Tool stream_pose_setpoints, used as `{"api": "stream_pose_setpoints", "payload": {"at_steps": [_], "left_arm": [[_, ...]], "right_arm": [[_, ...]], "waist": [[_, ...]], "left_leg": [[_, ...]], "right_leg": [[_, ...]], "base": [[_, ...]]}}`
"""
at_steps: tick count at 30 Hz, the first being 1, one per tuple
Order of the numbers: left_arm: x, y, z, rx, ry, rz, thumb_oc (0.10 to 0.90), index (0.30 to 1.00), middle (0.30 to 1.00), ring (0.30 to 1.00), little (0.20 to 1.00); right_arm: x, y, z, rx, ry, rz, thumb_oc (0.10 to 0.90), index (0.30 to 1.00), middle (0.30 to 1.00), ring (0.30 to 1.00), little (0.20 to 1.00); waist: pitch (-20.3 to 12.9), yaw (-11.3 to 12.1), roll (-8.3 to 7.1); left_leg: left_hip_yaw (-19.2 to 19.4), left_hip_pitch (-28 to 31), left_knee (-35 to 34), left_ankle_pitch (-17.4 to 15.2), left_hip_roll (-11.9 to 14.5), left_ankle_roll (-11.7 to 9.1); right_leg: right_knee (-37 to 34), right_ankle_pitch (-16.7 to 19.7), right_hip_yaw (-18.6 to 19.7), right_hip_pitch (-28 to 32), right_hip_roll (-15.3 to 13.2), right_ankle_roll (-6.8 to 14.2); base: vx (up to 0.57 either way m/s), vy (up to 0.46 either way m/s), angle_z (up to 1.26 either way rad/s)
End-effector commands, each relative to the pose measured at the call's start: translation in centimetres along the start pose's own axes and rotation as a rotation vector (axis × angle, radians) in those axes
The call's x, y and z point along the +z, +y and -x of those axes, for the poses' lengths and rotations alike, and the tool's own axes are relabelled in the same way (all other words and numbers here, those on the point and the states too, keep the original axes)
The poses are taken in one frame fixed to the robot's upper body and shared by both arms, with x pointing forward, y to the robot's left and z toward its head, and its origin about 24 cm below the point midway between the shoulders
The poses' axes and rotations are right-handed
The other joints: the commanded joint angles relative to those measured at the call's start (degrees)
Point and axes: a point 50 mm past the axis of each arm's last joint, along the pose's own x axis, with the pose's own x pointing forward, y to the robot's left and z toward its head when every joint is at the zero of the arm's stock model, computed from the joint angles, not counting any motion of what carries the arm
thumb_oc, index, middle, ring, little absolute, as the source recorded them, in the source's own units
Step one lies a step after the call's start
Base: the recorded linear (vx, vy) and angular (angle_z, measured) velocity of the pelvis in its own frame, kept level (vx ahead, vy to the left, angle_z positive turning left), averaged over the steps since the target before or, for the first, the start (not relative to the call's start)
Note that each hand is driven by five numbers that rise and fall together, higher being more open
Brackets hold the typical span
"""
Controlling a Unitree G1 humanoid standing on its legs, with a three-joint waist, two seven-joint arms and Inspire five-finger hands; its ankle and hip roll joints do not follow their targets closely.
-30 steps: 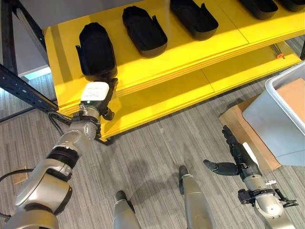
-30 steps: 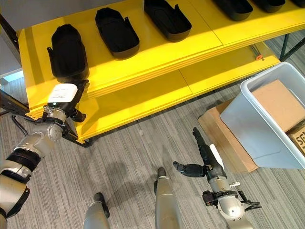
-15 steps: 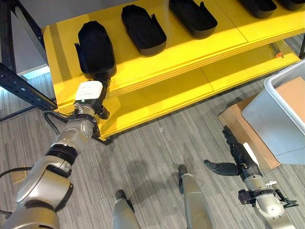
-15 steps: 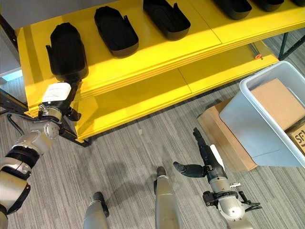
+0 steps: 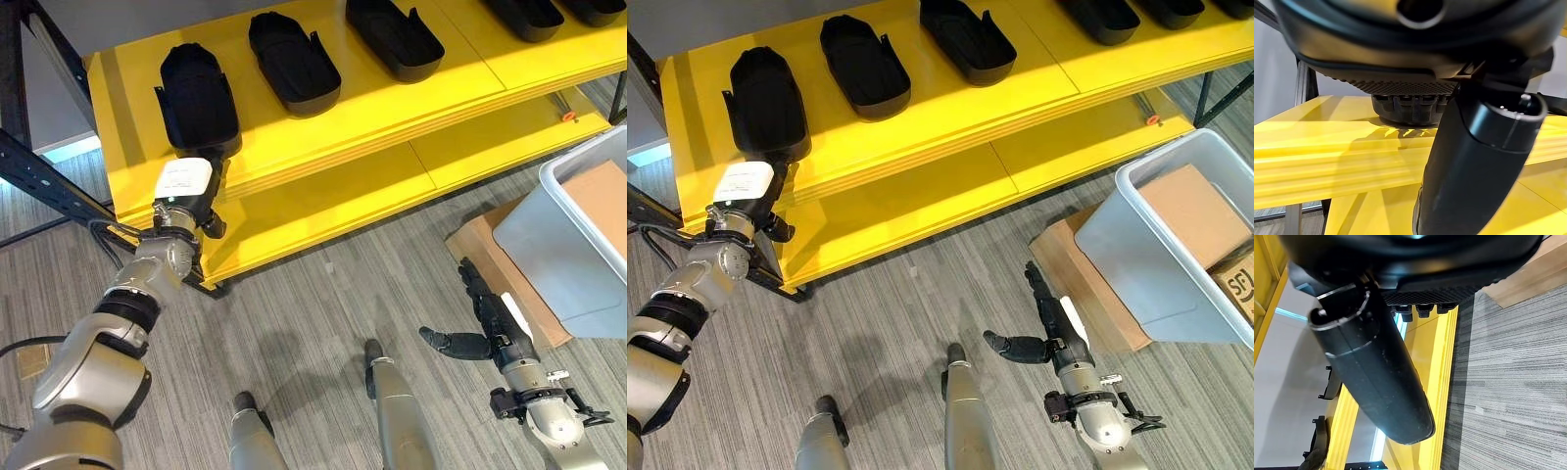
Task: Move parts from the plastic box to the shelf.
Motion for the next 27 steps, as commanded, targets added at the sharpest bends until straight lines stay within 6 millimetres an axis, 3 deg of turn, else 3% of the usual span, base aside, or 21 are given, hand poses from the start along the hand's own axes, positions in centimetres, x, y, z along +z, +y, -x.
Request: {"api": "stream_pose_setpoints", "payload": {"at_steps": [1,27], "left_arm": [[-0.2,4.8,-1.6,0.174,0.028,0.055,0.9,1.0,1.0,1.0,1.0],[-1.3,4.9,-1.6,0.175,0.091,0.095,0.9,1.0,1.0,1.0,1.0]], "right_arm": [[2.6,-1.6,-0.2,-0.04,-0.16,0.004,0.9,1.0,1.0,1.0,1.0],[2.3,-1.5,0.0,-0.034,-0.144,-0.005,0.9,1.0,1.0,1.0,1.0]], "waist": [[-4.82,-0.2,-0.21],[-5.16,-0.47,-0.09]], "left_leg": [[0.29,-4.67,-2.41,8.05,0.22,3.43],[0.46,-5.02,-2.63,8.38,0.52,3.34]], "right_leg": [[-0.04,2.84,0.3,1.61,-0.93,1.21],[0.18,3.11,0.44,0.86,-0.61,1.17]], "base": [[0.0,-0.007,-0.07],[0.0,-0.002,-0.02]]}}
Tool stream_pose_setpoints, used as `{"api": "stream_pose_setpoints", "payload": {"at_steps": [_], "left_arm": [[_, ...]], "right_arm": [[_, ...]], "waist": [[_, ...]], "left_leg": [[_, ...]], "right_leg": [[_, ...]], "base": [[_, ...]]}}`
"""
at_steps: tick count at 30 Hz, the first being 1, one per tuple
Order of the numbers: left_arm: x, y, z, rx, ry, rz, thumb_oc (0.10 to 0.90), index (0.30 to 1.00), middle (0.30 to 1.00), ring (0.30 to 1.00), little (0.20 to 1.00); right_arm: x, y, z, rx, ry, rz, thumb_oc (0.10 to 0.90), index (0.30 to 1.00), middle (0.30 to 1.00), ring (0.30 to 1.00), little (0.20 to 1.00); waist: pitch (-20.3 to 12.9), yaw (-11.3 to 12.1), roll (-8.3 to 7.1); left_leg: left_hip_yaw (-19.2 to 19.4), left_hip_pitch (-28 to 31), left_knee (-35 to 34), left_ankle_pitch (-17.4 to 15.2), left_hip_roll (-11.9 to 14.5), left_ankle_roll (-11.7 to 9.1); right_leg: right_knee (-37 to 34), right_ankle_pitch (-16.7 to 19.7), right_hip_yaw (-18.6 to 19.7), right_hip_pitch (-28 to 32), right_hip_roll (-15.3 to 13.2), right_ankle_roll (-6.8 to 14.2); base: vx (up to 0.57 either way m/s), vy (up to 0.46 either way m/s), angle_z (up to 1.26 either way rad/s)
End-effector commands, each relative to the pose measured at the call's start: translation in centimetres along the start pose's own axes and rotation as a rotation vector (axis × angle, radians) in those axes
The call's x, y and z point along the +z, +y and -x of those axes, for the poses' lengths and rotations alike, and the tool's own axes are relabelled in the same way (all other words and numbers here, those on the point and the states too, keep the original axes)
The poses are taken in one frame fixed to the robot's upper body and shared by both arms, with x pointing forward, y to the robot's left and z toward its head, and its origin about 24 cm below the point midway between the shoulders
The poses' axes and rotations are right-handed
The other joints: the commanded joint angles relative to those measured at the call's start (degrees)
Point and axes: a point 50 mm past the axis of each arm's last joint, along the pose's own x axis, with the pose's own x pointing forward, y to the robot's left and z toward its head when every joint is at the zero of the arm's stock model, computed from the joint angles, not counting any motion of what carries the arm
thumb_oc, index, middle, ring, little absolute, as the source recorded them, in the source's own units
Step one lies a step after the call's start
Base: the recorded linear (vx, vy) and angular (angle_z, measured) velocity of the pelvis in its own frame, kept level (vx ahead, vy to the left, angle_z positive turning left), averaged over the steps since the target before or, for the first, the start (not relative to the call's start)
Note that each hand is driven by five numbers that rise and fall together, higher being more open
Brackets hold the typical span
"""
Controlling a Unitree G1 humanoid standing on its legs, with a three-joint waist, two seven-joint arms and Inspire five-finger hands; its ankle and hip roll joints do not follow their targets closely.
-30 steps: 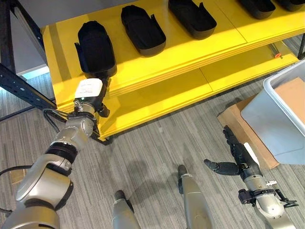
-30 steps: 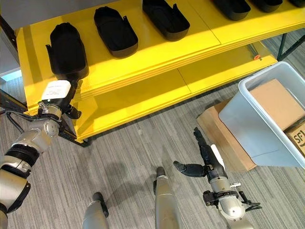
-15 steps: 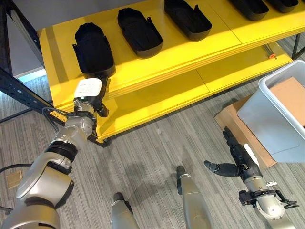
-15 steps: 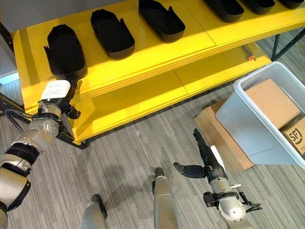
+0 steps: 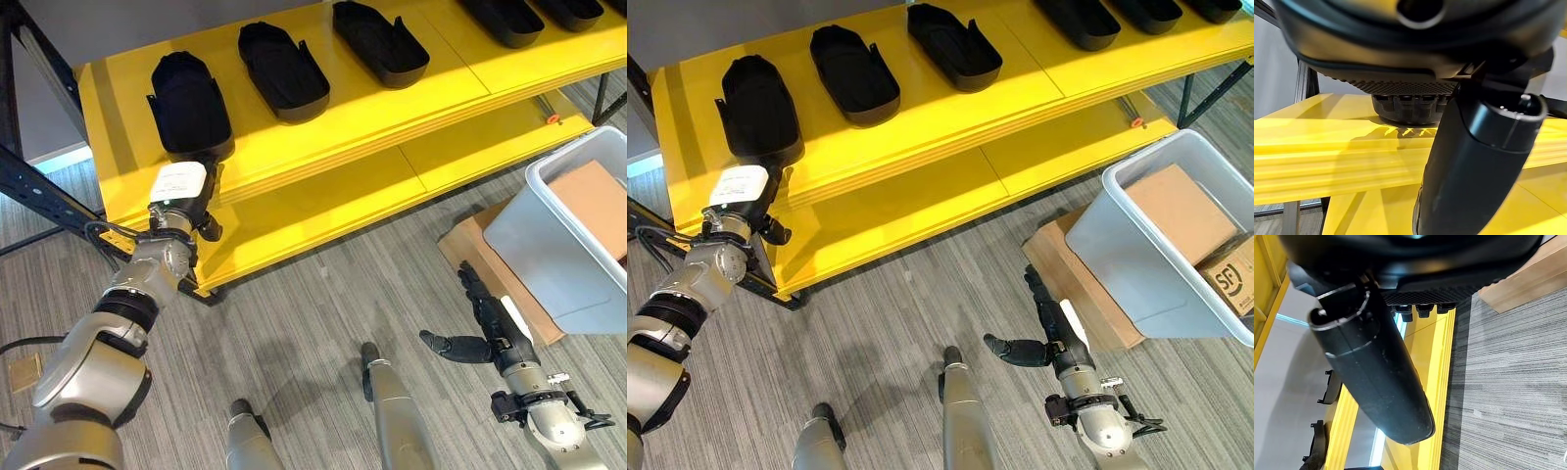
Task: Move parts from the plastic box to the shelf.
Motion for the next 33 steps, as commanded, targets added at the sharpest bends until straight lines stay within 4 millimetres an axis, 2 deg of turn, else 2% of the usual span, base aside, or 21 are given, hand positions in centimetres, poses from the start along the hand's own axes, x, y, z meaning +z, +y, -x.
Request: {"api": "stream_pose_setpoints", "payload": {"at_steps": [1,18,33], "left_arm": [[-0.1,5.5,-1.7,0.197,0.042,0.075,0.9,1.0,1.0,1.0,1.0],[-0.5,6.2,-2.0,0.236,0.091,0.151,0.9,1.0,1.0,1.0,1.0],[0.3,6.5,-2.3,0.256,0.073,0.209,0.9,1.0,1.0,1.0,1.0]], "right_arm": [[2.6,-1.6,-0.4,-0.041,-0.163,-0.005,0.9,1.0,1.0,1.0,1.0],[2.2,-1.6,-0.1,-0.04,-0.145,-0.004,0.9,1.0,1.0,1.0,1.0],[2.0,-1.6,0.0,-0.039,-0.131,-0.013,0.9,1.0,1.0,1.0,1.0]], "waist": [[-3.8,-0.48,0.01],[-4.17,-0.85,-0.13],[-4.24,-1.15,-0.12]], "left_leg": [[-0.54,-4.33,-4.09,9.37,-0.27,3.19],[-0.45,-4.42,-4.28,9.79,-0.03,3.02],[-0.52,-4.66,-4.06,9.65,0.17,3.05]], "right_leg": [[-0.34,2.82,-0.61,2.05,-1.37,1.27],[-0.27,2.8,-0.36,1.89,-1.22,1.2],[0.34,2.85,-0.01,0.99,-0.96,1.15]], "base": [[0.0,0.0,0.0],[0.0,0.0,0.0],[0.0,0.0,0.0]]}}
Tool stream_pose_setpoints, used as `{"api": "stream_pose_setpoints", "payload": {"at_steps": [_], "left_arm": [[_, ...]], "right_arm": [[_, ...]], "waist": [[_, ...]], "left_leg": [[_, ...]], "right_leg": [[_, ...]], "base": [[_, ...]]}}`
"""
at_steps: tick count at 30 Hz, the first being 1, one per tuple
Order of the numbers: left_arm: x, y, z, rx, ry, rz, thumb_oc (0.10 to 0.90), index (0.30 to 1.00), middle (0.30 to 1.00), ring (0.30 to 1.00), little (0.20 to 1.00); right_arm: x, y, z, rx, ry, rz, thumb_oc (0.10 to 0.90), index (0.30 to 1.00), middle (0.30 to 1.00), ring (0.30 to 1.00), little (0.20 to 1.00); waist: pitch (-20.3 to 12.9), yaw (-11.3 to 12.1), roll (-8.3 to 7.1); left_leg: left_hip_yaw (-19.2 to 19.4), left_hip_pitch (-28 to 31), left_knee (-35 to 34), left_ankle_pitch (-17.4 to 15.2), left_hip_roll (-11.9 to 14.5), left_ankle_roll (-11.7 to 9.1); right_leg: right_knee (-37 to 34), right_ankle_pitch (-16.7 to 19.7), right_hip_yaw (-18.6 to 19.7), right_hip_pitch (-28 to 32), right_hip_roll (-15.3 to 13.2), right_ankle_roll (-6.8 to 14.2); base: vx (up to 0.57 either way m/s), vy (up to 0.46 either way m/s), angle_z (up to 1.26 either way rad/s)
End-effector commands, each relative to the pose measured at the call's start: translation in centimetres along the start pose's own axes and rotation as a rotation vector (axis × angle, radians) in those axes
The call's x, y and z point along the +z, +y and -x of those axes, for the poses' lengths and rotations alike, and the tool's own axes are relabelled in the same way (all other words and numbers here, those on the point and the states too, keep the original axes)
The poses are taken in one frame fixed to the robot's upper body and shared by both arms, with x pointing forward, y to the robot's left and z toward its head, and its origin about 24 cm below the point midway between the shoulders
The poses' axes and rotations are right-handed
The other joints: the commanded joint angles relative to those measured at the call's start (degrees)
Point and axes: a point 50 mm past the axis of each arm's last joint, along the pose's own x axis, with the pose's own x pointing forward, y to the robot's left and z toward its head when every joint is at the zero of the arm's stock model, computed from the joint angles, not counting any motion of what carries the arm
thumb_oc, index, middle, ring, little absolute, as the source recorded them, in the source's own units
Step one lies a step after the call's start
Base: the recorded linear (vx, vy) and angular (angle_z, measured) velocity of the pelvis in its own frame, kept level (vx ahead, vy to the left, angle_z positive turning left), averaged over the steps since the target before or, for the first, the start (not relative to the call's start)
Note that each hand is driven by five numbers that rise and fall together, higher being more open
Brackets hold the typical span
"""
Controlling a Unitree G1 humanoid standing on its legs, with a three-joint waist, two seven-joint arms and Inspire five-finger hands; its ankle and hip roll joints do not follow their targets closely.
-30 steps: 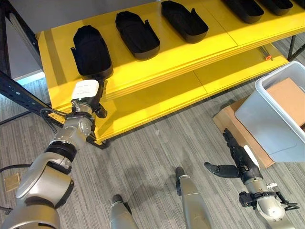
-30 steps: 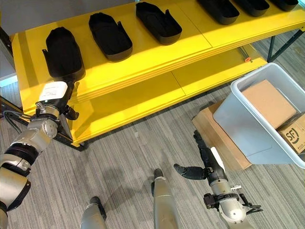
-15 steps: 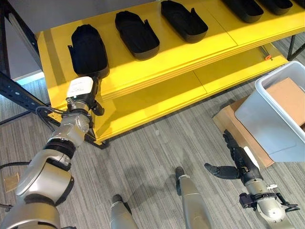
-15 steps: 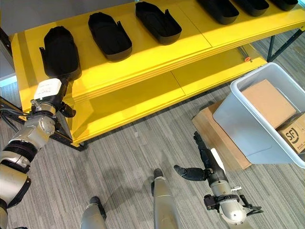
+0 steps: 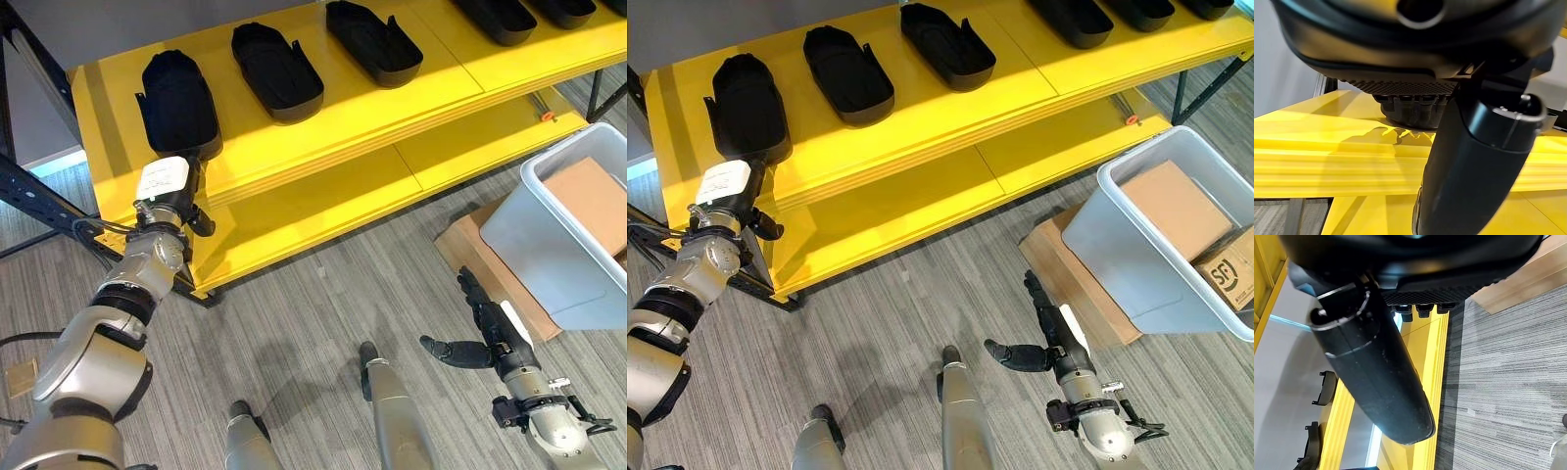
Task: Move parts from the plastic box to the shelf.
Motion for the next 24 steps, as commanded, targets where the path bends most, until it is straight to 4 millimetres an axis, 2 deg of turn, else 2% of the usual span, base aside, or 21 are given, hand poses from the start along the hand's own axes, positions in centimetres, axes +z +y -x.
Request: {"api": "stream_pose_setpoints", "payload": {"at_steps": [1,8,9,13,14,15,16,17,24], "left_arm": [[1.88,5.49,-1.78,0.231,-0.021,0.121,0.9,1.0,1.0,1.0,1.0],[2.04,5.29,-1.83,0.227,-0.018,0.139,0.9,1.0,1.0,1.0,1.0],[1.99,5.27,-1.84,0.226,-0.015,0.136,0.9,1.0,1.0,1.0,1.0],[2.18,5.35,-1.87,0.229,-0.021,0.131,0.9,1.0,1.0,1.0,1.0],[2.23,5.52,-1.89,0.233,-0.024,0.13,0.9,1.0,1.0,1.0,1.0],[2.09,5.53,-1.89,0.234,-0.019,0.125,0.9,1.0,1.0,1.0,1.0],[2.02,5.65,-1.9,0.238,-0.016,0.124,0.9,1.0,1.0,1.0,1.0],[2.01,5.58,-1.88,0.236,-0.016,0.124,0.9,1.0,1.0,1.0,1.0],[1.76,6.1,-1.96,0.251,-0.003,0.132,0.9,1.0,1.0,1.0,1.0]], "right_arm": [[2.3,-1.67,-0.3,-0.05,-0.148,-0.013,0.9,1.0,1.0,1.0,1.0],[2.28,-1.76,-0.3,-0.05,-0.146,-0.014,0.9,1.0,1.0,1.0,1.0],[2.27,-1.76,-0.26,-0.049,-0.145,-0.015,0.9,1.0,1.0,1.0,1.0],[2.25,-1.71,-0.24,-0.049,-0.145,-0.014,0.9,1.0,1.0,1.0,1.0],[2.25,-1.76,-0.28,-0.051,-0.145,-0.013,0.9,1.0,1.0,1.0,1.0],[2.26,-1.81,-0.27,-0.05,-0.144,-0.009,0.9,1.0,1.0,1.0,1.0],[2.3,-1.82,-0.3,-0.051,-0.147,-0.01,0.9,1.0,1.0,1.0,1.0],[2.26,-1.81,-0.27,-0.051,-0.145,-0.01,0.9,1.0,1.0,1.0,1.0],[2.03,-1.71,-0.18,-0.046,-0.134,-0.008,0.9,1.0,1.0,1.0,1.0]], "waist": [[-4.22,0.04,-0.07],[-4.15,-0.17,-0.18],[-4.2,-0.24,-0.17],[-4.14,-0.22,-0.12],[-4.1,-0.17,-0.17],[-4.1,-0.18,-0.11],[-4.09,-0.2,-0.18],[-4.15,-0.21,-0.11],[-4.24,-0.15,-0.14]], "left_leg": [[-0.59,-4.73,-4.03,9.67,0.12,3.06],[-0.42,-4.97,-3.95,9.8,0.24,3.03],[-0.57,-4.31,-3.52,8.2,0.32,2.61],[-0.63,-4.54,-3.19,8.05,0.4,2.65],[-0.5,-5.23,-3.72,9.71,0.33,3.07],[-0.67,-4.57,-3.12,8.05,0.42,2.65],[-0.53,-5.26,-3.67,9.72,0.37,3.06],[-0.65,-4.59,-3.22,8.12,0.44,2.65],[-0.77,-4.85,-2.91,8.0,0.38,2.65]], "right_leg": [[0.24,2.92,-0.06,1.12,-1.1,1.08],[0.38,3.03,0.06,0.72,-1.03,1.03],[1.05,1.48,0.12,1.26,-1.0,1.29],[1.39,1.36,0.11,1.09,-0.99,1.27],[0.62,2.98,0.09,0.52,-0.96,1.03],[1.42,1.34,0.13,1.1,-0.99,1.3],[0.68,2.97,0.12,0.49,-0.97,1.05],[1.34,1.41,0.13,1.06,-1.0,1.32],[1.53,1.31,0.18,0.87,-0.9,1.27]], "base": [[0.0,0.0,0.0],[0.01,-0.005,-0.03],[0.08,-0.009,-0.08],[0.01,-0.008,-0.08],[0.01,-0.008,-0.03],[-0.07,-0.013,-0.03],[0.08,0.001,-0.02],[0.0,0.0,0.0],[0.01,0.0,0.0]]}}
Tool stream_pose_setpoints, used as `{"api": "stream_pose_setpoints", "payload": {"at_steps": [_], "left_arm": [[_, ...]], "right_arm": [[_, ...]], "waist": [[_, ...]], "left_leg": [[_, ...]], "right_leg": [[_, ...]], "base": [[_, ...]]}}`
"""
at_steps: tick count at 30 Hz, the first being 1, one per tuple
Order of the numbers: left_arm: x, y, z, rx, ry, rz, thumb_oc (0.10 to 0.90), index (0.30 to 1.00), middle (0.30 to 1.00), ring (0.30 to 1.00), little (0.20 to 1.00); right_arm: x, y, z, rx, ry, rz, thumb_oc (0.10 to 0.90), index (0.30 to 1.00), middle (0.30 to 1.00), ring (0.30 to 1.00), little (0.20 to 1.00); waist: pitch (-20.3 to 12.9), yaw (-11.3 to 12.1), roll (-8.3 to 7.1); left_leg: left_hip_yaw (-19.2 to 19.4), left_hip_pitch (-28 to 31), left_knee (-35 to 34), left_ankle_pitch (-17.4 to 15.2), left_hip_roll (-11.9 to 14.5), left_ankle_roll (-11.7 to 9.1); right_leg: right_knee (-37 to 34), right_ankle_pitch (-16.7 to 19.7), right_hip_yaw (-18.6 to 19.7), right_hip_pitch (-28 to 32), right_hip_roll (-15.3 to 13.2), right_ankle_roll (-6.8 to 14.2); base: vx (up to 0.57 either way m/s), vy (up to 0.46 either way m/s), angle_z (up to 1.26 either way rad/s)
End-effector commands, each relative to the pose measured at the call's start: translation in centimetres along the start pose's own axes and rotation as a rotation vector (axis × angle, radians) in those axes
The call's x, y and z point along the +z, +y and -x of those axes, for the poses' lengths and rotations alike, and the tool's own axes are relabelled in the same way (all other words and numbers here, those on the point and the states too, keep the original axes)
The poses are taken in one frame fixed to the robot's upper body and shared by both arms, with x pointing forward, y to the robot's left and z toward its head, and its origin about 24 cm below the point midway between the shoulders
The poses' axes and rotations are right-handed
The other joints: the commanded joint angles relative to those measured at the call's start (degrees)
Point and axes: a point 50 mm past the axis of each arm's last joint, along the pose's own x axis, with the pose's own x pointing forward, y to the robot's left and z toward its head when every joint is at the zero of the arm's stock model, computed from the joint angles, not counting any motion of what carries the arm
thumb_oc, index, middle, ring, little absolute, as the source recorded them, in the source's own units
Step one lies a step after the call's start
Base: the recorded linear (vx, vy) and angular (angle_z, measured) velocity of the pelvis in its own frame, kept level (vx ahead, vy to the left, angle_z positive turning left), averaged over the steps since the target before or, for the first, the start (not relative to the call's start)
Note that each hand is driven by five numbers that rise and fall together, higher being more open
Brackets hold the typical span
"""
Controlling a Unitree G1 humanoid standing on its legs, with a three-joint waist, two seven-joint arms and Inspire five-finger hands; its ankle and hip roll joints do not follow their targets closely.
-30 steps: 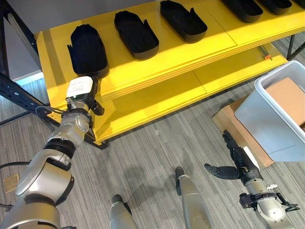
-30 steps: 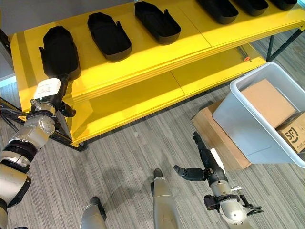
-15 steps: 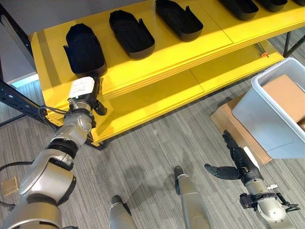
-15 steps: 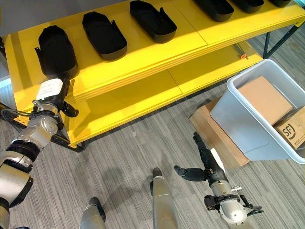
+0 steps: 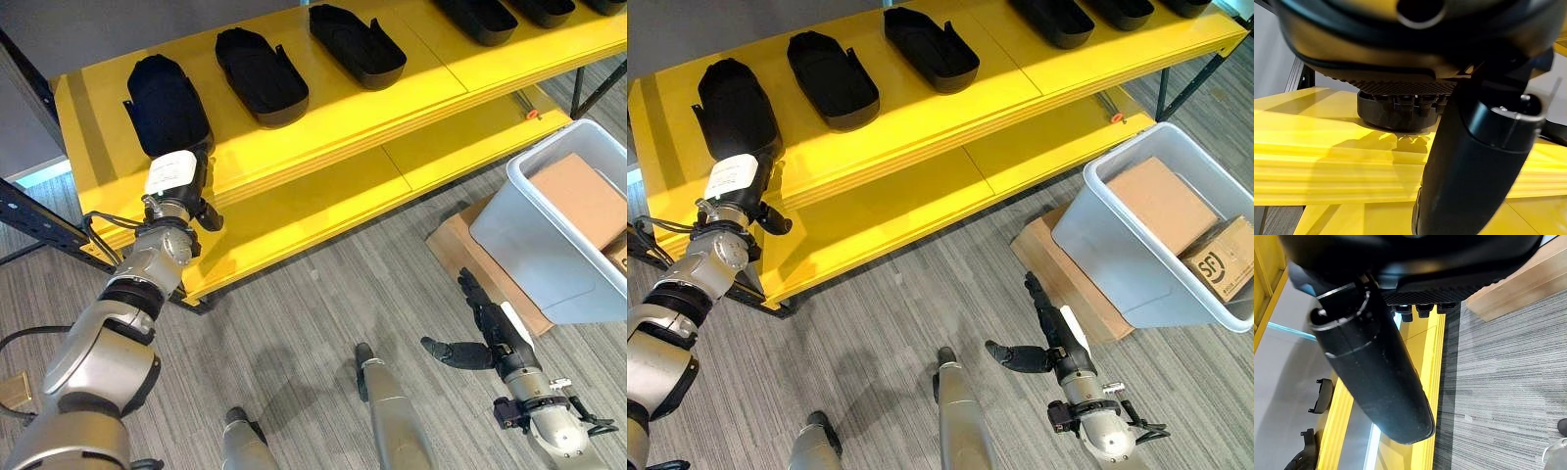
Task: Move parts from the plastic box to the shelf.
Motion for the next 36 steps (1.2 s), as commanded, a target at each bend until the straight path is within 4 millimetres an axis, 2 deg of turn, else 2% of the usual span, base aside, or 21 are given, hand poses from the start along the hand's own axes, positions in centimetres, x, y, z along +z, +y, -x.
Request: {"api": "stream_pose_setpoints", "payload": {"at_steps": [1,17,36], "left_arm": [[0.4,6.2,-1.6,0.247,0.025,0.098,0.9,1.0,1.0,1.0,1.0],[-0.4,6.7,-1.6,0.257,0.059,0.102,0.9,1.0,1.0,1.0,1.0],[0.1,7.5,-1.8,0.282,0.035,0.088,0.9,1.0,1.0,1.0,1.0]], "right_arm": [[2.3,-1.6,-0.2,-0.046,-0.146,-0.011,0.9,1.0,1.0,1.0,1.0],[2.1,-1.6,0.0,-0.041,-0.135,-0.013,0.9,1.0,1.0,1.0,1.0],[2.1,-1.7,0.0,-0.038,-0.137,-0.01,0.9,1.0,1.0,1.0,1.0]], "waist": [[-3.2,-0.06,0.25],[-3.21,-0.09,0.3],[-2.91,-0.16,0.1]], "left_leg": [[-1.9,-5.09,-3.22,8.53,-0.51,3.3],[-1.96,-5.64,-3.09,8.57,-0.47,3.29],[-2.21,-6.49,-2.03,8.33,-0.38,3.4]], "right_leg": [[0.47,1.92,-0.87,2.22,-2.06,1.45],[0.74,2.04,-0.89,1.7,-1.93,1.42],[1.17,2.2,-0.46,0.93,-1.86,1.33]], "base": [[0.0,0.0,0.0],[0.0,0.0,0.0],[0.0,0.0,0.0]]}}
